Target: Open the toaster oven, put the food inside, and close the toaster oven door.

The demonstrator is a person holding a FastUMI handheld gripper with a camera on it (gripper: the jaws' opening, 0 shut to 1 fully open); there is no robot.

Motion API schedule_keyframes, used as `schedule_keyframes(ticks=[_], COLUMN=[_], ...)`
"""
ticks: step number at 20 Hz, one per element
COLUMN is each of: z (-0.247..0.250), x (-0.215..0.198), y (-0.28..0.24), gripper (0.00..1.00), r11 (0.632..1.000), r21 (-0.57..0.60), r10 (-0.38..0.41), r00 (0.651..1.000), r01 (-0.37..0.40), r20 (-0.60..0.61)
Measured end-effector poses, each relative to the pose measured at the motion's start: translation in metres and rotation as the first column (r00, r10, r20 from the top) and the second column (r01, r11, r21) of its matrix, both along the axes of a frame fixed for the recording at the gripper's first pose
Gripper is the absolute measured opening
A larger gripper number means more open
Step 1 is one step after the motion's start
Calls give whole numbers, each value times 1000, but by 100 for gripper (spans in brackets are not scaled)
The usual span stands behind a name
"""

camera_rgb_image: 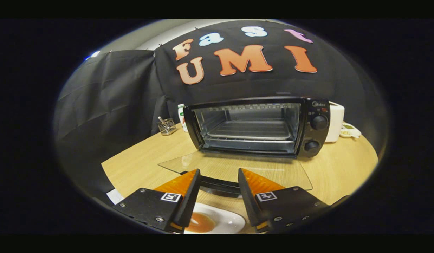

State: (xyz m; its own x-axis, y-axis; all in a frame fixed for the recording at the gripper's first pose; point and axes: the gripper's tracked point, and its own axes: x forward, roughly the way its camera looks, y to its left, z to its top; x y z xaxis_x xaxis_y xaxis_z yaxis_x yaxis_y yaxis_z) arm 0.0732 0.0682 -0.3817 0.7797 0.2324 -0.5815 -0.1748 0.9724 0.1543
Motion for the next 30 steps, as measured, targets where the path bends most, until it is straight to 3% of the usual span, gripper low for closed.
schedule_keyframes(ticks=[2, 11, 15, 25, 30], z=[-14, -15, 6, 6, -19], x=[-2, -24, -43, -125, -133], y=[-18, -24, -9, 38, 37], gripper=[62, 62, 87, 97, 98], r11=[997, 996, 998, 986, 974], r21=[-68, -82, -67, -84, -177], r10=[-31, -41, 3, 147, 143], r00=[999, 999, 999, 989, 990], r01=[30, 40, 0, -144, -142], r20=[-14, -15, 45, 32, -8])
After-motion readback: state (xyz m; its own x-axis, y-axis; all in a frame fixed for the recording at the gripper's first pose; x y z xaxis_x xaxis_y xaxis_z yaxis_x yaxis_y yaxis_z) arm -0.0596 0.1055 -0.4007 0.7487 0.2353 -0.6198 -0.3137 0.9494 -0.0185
